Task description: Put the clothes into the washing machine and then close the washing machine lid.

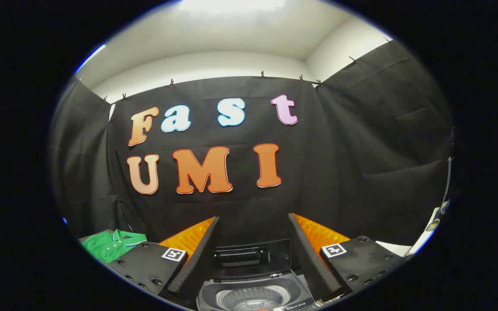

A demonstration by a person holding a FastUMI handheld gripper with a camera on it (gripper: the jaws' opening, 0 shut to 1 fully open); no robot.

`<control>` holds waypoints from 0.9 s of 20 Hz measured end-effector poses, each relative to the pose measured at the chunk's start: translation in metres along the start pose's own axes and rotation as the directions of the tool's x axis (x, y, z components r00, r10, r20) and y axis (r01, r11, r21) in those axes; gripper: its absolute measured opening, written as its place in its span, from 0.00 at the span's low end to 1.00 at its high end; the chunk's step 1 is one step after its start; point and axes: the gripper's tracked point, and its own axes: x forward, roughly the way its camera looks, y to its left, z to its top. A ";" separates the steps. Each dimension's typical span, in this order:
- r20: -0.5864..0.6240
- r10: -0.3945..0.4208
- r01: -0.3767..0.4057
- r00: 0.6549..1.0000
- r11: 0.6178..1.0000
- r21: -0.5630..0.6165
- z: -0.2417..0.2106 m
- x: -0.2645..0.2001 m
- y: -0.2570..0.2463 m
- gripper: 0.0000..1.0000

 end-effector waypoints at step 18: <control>-0.021 -0.038 0.037 0.999 0.999 -0.016 -0.003 -0.017 0.017 0.98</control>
